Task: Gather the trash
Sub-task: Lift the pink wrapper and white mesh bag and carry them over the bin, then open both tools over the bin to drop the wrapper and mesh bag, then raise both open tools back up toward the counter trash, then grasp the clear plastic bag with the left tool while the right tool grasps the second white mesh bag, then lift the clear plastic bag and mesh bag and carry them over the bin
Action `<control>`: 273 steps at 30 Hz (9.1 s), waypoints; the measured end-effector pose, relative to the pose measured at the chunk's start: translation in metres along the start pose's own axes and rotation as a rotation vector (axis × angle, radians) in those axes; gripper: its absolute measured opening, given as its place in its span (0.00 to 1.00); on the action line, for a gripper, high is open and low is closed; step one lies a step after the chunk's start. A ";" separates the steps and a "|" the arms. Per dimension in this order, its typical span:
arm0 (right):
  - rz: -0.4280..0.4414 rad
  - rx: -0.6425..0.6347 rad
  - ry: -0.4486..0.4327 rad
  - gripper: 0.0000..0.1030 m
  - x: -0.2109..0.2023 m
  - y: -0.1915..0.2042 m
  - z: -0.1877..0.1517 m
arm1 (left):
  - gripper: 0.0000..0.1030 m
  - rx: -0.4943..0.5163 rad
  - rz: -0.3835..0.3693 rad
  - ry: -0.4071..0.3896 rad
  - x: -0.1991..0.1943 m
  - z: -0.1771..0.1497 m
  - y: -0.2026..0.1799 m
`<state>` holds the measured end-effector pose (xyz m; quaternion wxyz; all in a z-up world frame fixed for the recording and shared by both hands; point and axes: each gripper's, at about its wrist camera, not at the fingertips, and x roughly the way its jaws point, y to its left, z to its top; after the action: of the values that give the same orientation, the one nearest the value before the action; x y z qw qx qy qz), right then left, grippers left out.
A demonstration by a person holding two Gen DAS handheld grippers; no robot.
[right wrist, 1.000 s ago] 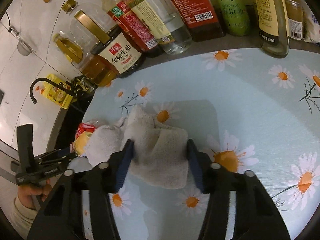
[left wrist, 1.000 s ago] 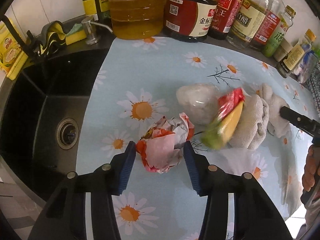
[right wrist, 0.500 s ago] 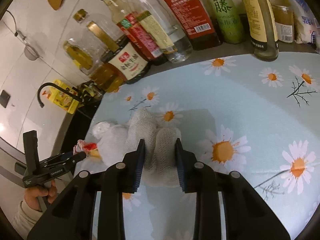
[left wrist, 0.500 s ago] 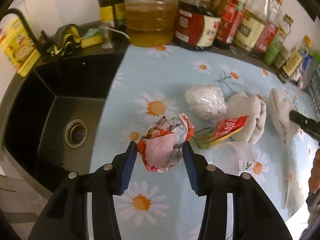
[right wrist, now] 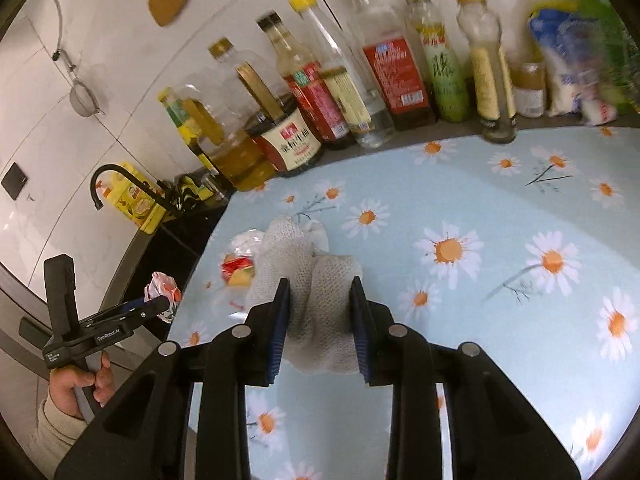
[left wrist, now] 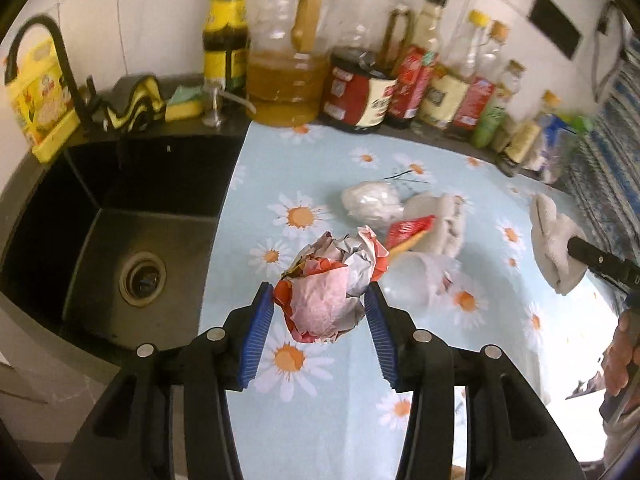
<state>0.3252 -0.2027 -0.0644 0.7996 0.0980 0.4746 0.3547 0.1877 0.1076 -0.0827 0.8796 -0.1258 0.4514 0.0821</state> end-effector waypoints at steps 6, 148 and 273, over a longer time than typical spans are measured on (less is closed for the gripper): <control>-0.035 0.022 -0.054 0.30 -0.038 0.030 -0.029 | 0.44 0.042 -0.107 -0.049 -0.032 -0.014 -0.004; -0.170 0.128 0.135 0.63 -0.020 0.137 -0.253 | 0.72 0.060 -0.238 0.174 -0.063 -0.183 0.044; -0.192 -0.041 0.026 0.29 0.013 0.080 -0.036 | 0.63 0.030 -0.216 0.015 -0.022 -0.048 -0.006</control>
<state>0.2619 -0.1422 -0.0531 0.8254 0.0312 0.4849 0.2873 0.1396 0.0873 -0.0907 0.8818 -0.1611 0.4428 -0.0206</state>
